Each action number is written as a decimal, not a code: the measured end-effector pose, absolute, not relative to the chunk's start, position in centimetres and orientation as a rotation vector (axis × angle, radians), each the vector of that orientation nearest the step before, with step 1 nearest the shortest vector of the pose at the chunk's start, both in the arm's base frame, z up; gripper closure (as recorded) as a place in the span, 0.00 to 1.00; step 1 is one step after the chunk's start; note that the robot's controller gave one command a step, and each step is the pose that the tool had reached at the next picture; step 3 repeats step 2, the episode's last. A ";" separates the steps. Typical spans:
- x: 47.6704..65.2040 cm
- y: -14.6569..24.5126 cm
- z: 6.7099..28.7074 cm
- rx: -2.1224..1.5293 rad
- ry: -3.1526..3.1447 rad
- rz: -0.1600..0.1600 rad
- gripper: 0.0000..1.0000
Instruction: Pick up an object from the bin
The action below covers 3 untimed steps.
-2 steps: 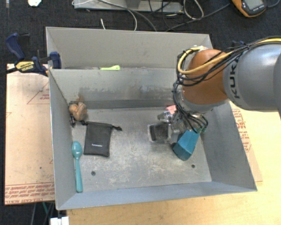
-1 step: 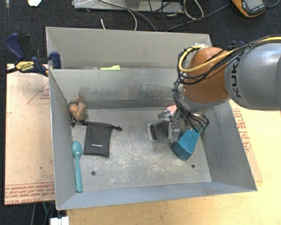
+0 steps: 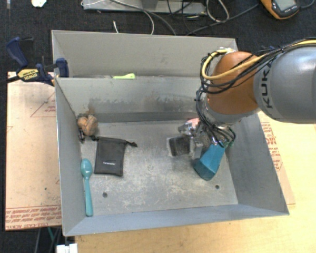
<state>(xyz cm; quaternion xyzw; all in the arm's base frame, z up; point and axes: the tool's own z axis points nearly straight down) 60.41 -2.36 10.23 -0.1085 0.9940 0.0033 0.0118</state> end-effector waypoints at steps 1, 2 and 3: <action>60.4 -2.3 10.6 -0.337 3.098 0.011 1.00; 60.4 -2.3 11.2 -0.336 3.098 0.011 1.00; 60.4 -2.3 11.2 -0.336 3.098 0.011 1.00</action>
Offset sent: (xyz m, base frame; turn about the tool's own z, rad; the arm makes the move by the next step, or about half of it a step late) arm 0.0002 -0.0003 0.0172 0.0006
